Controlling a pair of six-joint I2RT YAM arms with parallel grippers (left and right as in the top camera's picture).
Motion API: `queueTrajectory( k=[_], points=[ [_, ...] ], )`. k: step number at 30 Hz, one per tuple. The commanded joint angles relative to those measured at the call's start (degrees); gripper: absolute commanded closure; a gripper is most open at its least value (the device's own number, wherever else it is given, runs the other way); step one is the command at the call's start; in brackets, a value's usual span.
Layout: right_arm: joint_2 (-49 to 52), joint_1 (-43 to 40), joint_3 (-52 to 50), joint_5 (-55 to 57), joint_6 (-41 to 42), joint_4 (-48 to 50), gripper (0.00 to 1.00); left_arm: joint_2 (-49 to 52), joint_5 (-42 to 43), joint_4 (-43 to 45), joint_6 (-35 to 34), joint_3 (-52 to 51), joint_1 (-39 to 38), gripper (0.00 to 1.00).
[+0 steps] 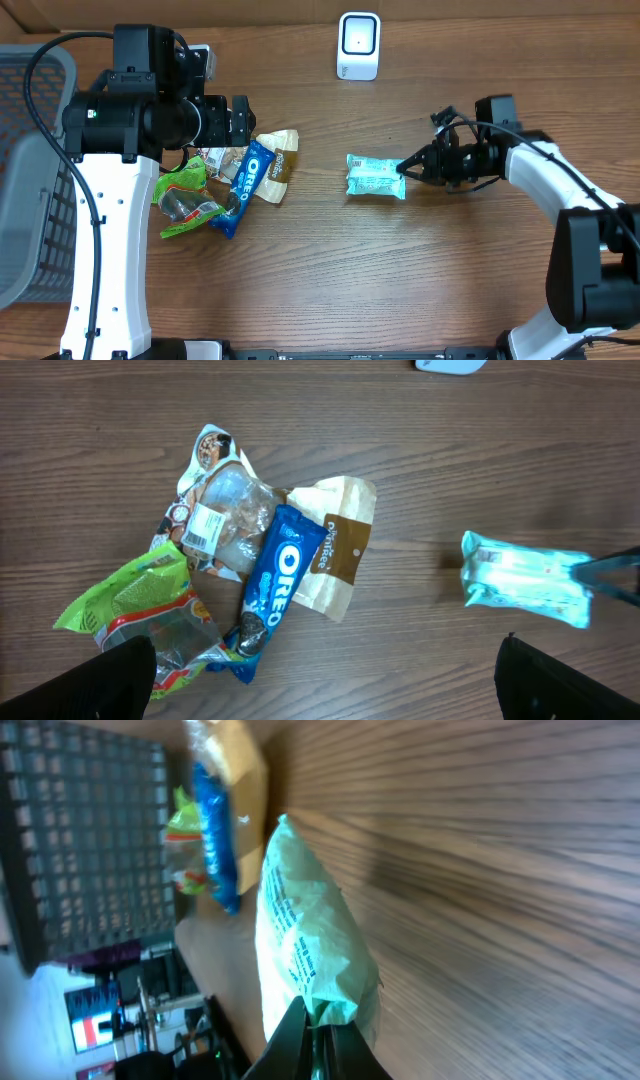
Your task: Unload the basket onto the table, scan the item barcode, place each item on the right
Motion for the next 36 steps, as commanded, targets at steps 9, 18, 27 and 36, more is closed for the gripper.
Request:
queueTrajectory(
  k=[9,18,27,36],
  points=[
    [-2.62,-0.46,6.29,-13.16,-12.57,-5.92,0.96,0.22,-0.31,0.00,-0.61,-0.22,0.00,0.00],
    [-2.03,-0.13,5.35,16.02,-6.43,-11.61,0.96,0.22,-0.31,0.00,-0.61,-0.22,0.00,0.00],
    [-1.97,-0.20,7.02,32.57,0.94,-13.55,0.60,0.22,-0.31,0.00,-0.61,-0.22,0.00,0.00],
    [-1.95,9.11,6.56,29.07,8.61,-18.16,0.22,0.22,-0.31,0.00,-0.61,-0.22,0.00,0.00]
  ],
)
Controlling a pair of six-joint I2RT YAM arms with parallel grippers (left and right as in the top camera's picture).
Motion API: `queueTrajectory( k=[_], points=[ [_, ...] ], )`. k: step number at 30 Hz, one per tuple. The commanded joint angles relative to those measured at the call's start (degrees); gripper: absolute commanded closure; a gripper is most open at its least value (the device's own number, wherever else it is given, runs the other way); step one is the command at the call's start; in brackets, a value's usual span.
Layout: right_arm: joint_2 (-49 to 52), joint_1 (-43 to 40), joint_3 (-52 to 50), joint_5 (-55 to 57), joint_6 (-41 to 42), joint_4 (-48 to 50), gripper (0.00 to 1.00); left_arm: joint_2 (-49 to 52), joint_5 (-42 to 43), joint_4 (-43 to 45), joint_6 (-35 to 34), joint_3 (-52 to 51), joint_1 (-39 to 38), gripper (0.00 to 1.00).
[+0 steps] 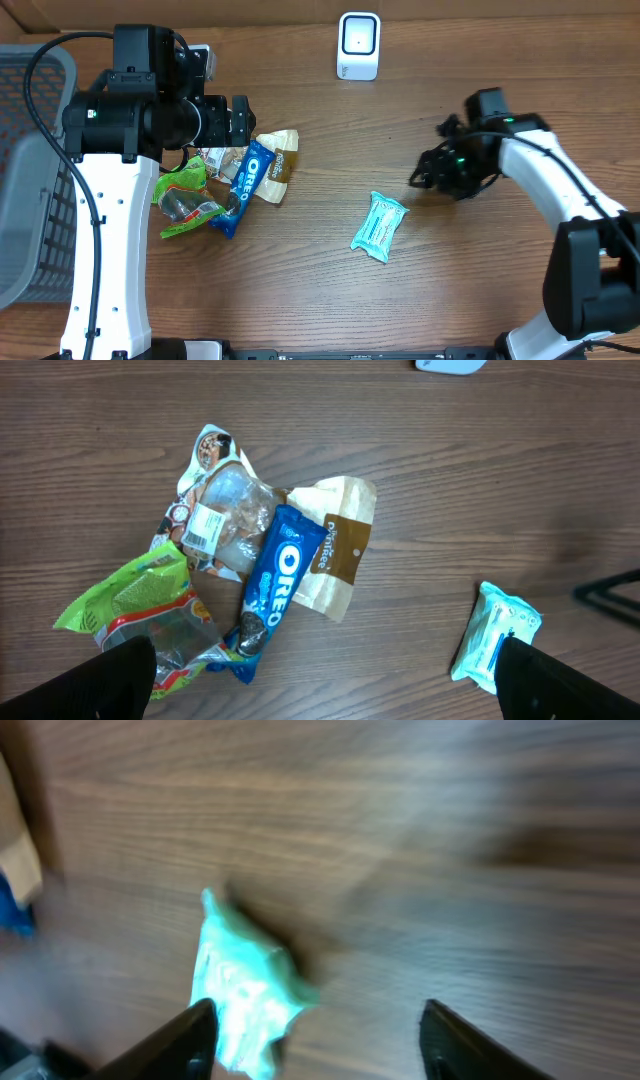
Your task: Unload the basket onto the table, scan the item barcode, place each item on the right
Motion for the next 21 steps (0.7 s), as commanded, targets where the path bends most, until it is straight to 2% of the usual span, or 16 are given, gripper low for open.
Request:
queueTrajectory(
  k=[1,5,13,17,21],
  points=[
    [-0.85,5.70,-0.11,0.42,7.98,0.76,0.20,0.24,-0.31,0.00,-0.61,-0.22,0.00,0.00],
    [-0.20,10.23,-2.93,5.20,16.57,3.06,0.19,0.24,-0.33,0.00,-0.61,-0.22,0.00,0.00],
    [0.20,14.99,-9.90,10.95,23.02,12.81,0.24,0.24,-0.31,0.00,-0.61,-0.22,0.00,0.00],
    [0.22,15.32,-12.76,11.39,23.80,15.45,0.33,0.24,-0.31,0.00,-0.61,-0.22,0.00,0.00],
    [0.22,15.32,-14.12,13.20,23.82,16.83,0.53,0.24,-0.31,0.00,-0.61,-0.22,0.00,0.00]
  ],
)
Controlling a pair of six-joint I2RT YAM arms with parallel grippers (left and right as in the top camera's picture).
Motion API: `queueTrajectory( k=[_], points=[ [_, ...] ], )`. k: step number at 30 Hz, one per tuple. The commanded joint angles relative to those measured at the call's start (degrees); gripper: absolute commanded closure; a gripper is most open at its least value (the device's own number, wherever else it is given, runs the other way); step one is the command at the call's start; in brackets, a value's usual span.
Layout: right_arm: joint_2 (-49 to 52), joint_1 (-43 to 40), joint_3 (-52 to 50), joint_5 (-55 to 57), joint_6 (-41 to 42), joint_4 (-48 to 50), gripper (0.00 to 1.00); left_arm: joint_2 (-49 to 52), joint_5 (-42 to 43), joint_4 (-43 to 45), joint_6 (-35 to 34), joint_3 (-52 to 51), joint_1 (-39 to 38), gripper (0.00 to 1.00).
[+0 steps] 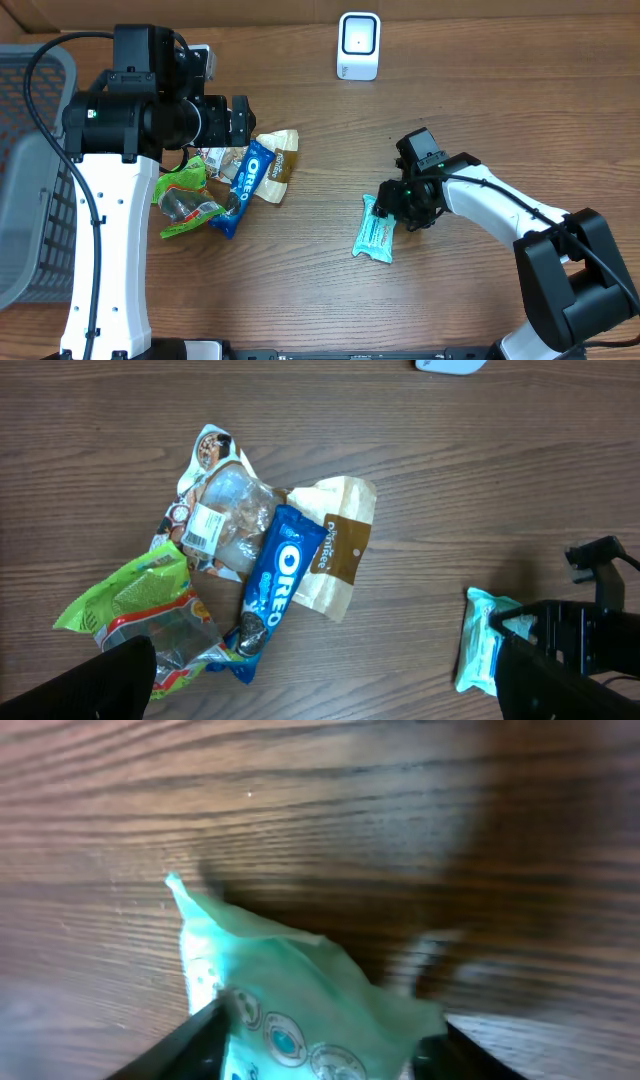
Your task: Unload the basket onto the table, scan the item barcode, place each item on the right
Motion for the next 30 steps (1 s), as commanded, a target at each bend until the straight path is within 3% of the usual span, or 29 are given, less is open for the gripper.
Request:
queueTrajectory(
  k=[1,5,10,18,30],
  points=[
    [0.20,0.17,-2.03,5.86,1.38,0.07,0.57,0.24,-0.31,-0.02,-0.61,-0.22,0.00,0.00],
    [0.20,0.15,-1.46,7.74,0.98,1.18,0.74,0.24,-0.31,-0.02,-0.61,-0.22,0.00,0.00],
    [0.07,0.15,2.67,8.22,-5.14,-0.96,0.95,0.24,-0.31,-0.02,-0.61,-0.22,0.00,0.00],
    [0.02,0.17,14.12,24.24,-7.80,-14.21,0.96,0.24,-0.31,-0.02,-0.61,-0.22,0.00,0.00],
    [0.02,1.03,17.68,48.02,-7.74,-19.91,0.96,0.24,-0.31,-0.02,-0.61,-0.22,0.00,0.00]
  ],
)
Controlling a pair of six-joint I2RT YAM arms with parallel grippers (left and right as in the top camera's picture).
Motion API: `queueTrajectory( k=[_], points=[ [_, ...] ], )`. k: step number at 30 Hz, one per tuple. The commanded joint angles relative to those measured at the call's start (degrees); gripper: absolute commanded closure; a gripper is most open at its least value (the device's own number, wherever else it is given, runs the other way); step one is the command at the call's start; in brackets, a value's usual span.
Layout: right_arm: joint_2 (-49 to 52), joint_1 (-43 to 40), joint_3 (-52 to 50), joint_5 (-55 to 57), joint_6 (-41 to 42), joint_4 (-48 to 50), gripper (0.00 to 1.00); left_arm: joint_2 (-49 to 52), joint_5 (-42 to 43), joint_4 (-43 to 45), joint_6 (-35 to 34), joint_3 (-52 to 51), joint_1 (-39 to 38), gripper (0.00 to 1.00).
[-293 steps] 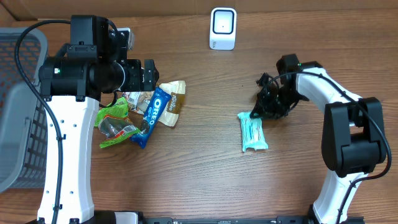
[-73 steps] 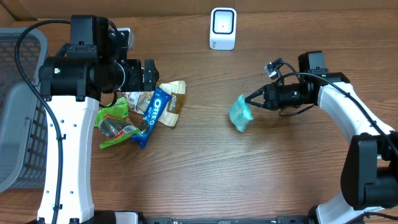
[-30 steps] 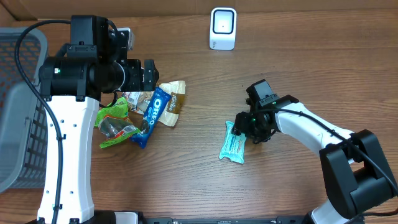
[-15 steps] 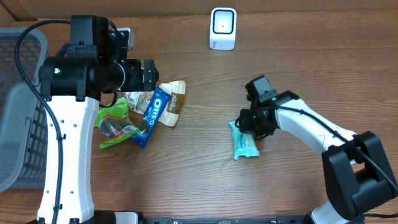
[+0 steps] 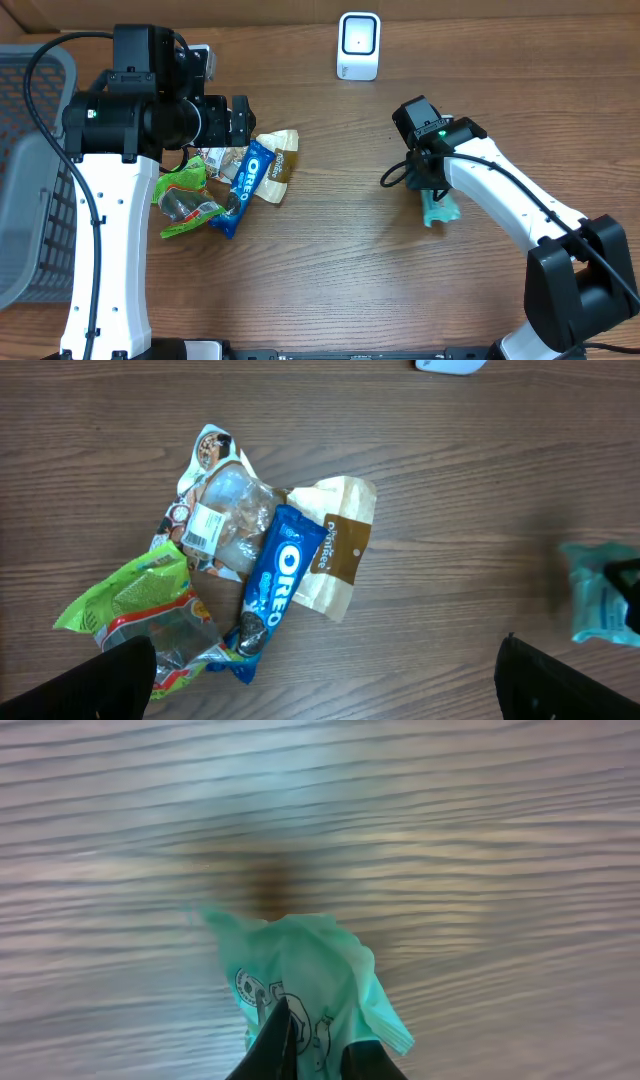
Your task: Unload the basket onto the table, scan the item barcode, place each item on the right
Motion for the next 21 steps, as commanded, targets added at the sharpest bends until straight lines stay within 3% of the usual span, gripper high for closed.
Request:
queueTrajectory(
  k=[1,12,21],
  points=[
    [0.20,1.20,1.66,13.33,-0.13,-0.70,0.96,0.24,-0.31,0.00,-0.59,-0.22,0.00,0.00],
    [0.24,10.03,1.66,32.30,-0.13,0.50,0.96,0.24,-0.31,0.00,-0.59,-0.22,0.00,0.00],
    [1.64,14.10,1.62,35.28,-0.44,7.61,0.96,0.24,-0.31,0.00,-0.59,-0.22,0.00,0.00]
  ],
)
